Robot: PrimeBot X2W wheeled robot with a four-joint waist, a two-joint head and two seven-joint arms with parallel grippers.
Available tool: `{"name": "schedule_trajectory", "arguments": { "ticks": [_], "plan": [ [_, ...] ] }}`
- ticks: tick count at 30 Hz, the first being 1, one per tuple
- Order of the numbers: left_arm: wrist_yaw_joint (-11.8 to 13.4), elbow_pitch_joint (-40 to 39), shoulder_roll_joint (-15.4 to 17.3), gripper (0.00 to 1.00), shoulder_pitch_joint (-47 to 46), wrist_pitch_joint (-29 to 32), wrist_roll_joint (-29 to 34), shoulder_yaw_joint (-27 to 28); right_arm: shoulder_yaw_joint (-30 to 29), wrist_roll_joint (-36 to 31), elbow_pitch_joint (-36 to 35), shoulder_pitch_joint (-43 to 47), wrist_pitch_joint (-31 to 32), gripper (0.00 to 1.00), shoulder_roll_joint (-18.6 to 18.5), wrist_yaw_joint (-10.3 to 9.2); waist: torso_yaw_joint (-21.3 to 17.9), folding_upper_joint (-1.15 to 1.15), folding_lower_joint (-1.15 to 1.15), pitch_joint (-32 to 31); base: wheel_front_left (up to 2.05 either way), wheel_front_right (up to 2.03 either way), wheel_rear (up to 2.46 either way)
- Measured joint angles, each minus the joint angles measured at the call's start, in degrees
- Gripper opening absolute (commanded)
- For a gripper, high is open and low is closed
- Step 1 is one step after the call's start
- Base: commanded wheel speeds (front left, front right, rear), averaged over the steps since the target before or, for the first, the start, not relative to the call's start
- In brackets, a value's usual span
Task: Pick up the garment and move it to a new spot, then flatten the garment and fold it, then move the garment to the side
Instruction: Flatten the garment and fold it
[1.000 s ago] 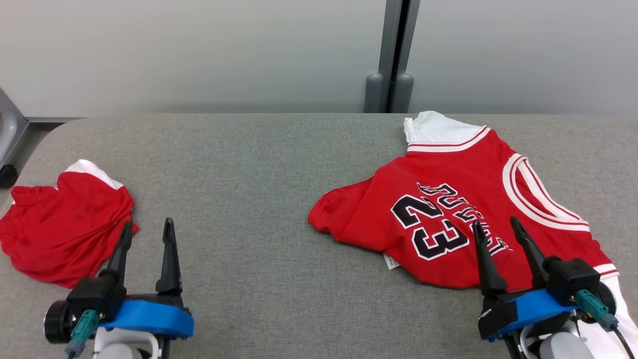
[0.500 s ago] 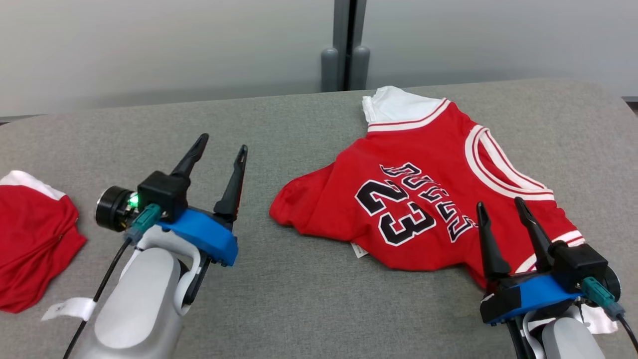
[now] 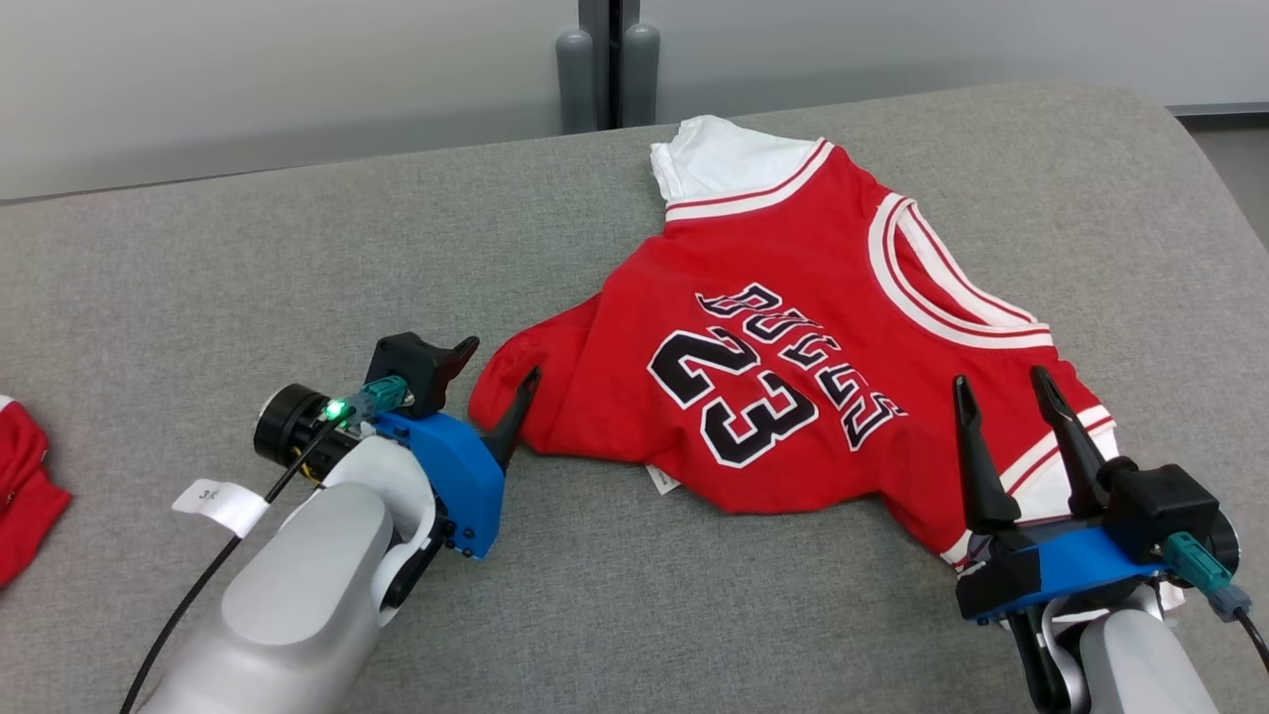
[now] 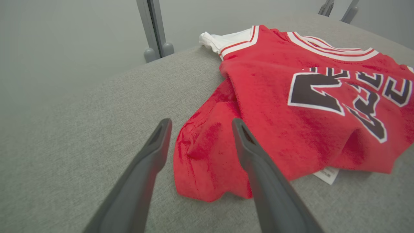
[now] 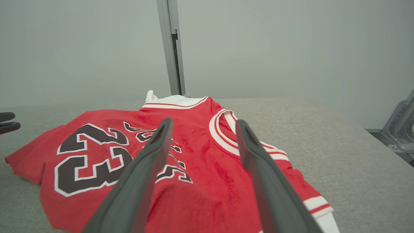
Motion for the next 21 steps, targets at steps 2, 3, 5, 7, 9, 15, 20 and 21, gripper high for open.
{"name": "schedule_trajectory", "arguments": {
  "ticks": [2,3,5,7,9,15,20,21],
  "plan": [
    [0.0,1.1,0.2,1.00,-0.2,0.0,-0.8,-0.7,0.0,0.0,0.0,-0.1,0.0,1.00,0.0,0.00,-0.2,0.00,0.00,0.2,0.00,0.00,0.00],
    [0.0,2.2,0.2,1.00,-0.5,-0.1,-1.6,-1.4,-0.1,0.0,0.0,-0.2,-0.1,1.00,0.0,0.00,-0.4,0.00,0.00,0.3,0.00,0.00,0.00],
    [0.0,4.6,0.4,1.00,-0.8,-0.2,-2.7,-3.0,-0.1,0.0,0.2,-0.4,-0.1,1.00,0.0,0.00,-0.7,0.00,0.00,0.6,0.00,0.00,0.00],
    [0.0,7.8,0.5,1.00,-1.0,-0.5,-4.7,-5.0,0.0,0.0,0.4,-0.5,-0.2,1.00,0.0,0.00,-1.1,0.00,0.00,0.7,0.00,0.00,0.00],
    [0.0,8.5,0.4,1.00,-1.1,-0.5,-5.6,-5.8,0.0,0.0,0.4,-0.5,-0.2,1.00,0.0,0.00,-1.2,0.00,0.00,0.8,0.00,0.00,0.00],
    [0.0,12.2,-0.7,1.00,-2.3,-1.0,-9.4,-9.3,0.1,0.0,0.5,-0.8,-0.2,1.00,0.0,0.00,-1.9,0.00,0.00,1.6,0.00,0.00,0.00],
    [0.0,13.6,-1.4,0.48,-4.0,-2.9,-11.7,-12.3,0.1,0.0,0.3,-1.4,-0.2,1.00,0.0,0.00,-2.2,0.00,0.00,2.3,0.00,0.00,0.00],
    [0.0,13.7,-1.4,0.14,-4.1,-3.4,-12.1,-13.1,0.1,0.0,0.3,-1.4,-0.2,1.00,0.0,0.00,-2.2,0.00,0.00,2.2,0.00,0.00,0.00]
  ]
}}
